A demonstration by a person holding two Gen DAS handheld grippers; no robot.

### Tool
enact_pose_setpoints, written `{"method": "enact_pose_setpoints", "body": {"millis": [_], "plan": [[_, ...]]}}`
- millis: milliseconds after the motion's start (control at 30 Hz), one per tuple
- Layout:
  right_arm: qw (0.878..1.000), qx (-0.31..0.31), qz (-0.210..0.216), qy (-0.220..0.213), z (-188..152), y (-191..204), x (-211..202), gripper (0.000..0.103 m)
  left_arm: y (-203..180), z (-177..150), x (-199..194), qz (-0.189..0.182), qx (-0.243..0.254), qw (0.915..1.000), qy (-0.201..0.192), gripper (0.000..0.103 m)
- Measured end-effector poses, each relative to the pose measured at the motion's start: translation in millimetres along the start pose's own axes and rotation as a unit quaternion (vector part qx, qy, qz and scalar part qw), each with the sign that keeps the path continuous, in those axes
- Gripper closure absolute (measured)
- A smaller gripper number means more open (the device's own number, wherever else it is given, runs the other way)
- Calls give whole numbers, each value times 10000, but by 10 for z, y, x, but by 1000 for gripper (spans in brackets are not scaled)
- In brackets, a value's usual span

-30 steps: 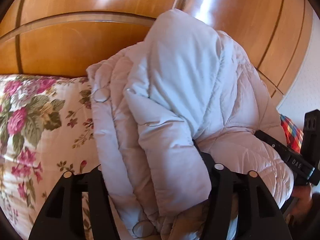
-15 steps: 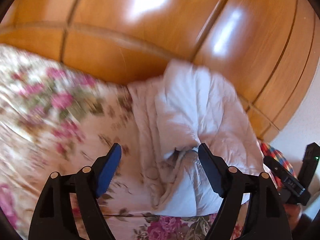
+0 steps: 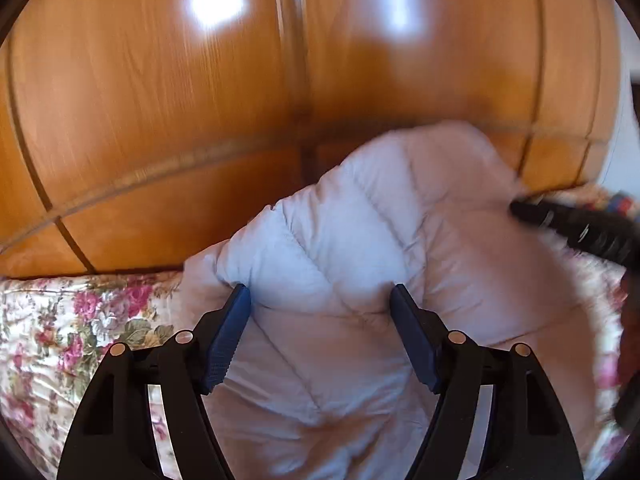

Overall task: Fold small clothes
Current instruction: 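Carry the jacket bundle toward the headboard and lower it onto the bedspread with both grippers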

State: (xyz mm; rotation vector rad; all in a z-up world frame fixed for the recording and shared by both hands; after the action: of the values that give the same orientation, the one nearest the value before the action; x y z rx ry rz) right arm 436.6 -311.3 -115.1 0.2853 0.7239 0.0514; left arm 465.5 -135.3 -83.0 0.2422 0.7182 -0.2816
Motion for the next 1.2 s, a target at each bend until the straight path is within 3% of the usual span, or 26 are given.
{"method": "enact_pose_setpoints", "body": {"millis": [100, 233, 367, 500, 667, 800, 900, 967, 1033, 1133, 1200], "plan": [[9992, -232, 28, 316, 12, 182, 319, 45, 191, -128, 216, 186, -42, 9998, 29, 30], [9951, -793, -464, 378, -105, 390, 701, 40, 406, -242, 417, 9, -341, 9994, 83, 27], [9977, -499, -346, 309, -175, 247, 796, 38, 400, -243, 518, 4, -273, 9995, 150, 26], [9979, -512, -375, 139, -217, 238, 592, 33, 354, -276, 418, 136, -166, 9998, 5, 23], [9991, -55, 91, -417, -480, 128, -204, 27, 387, -422, -84, 209, -360, 9988, -238, 18], [9979, 140, 434, -456, -843, 169, -532, 23, 375, -720, -554, -83, -631, 9951, -762, 11], [9995, -78, 154, -271, -1096, 190, -476, 22, 248, -899, -564, -27, -545, 9965, -631, 11], [9999, 38, -145, -54, -1203, 101, -366, 16, 206, -978, -494, -63, -504, 9974, -520, 10], [9990, 412, -126, 102, -1278, -17, -228, 9, 207, -1018, -353, -137, -516, 9983, -247, 9], [9931, 1130, 185, 243, -1336, -177, -212, 8, 228, -1005, -281, -161, -724, 9972, 1, 8], [9917, 1249, 200, 224, -1356, -174, -303, 8, 225, -1007, -344, -188, -881, 9959, 81, 8]]}}
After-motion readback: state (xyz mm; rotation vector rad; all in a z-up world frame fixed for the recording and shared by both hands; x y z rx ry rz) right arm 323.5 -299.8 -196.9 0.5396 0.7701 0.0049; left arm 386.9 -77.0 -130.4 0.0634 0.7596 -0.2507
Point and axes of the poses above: each gripper's, at about its wrist camera, not at the fingertips, and x roughly the way its jaws point, y to its left, z to its top, the point moved 2 cm from there along x, roughly the way its jaws point, and after that the axes turned 4 degrees about x, right-handed, at the moved point
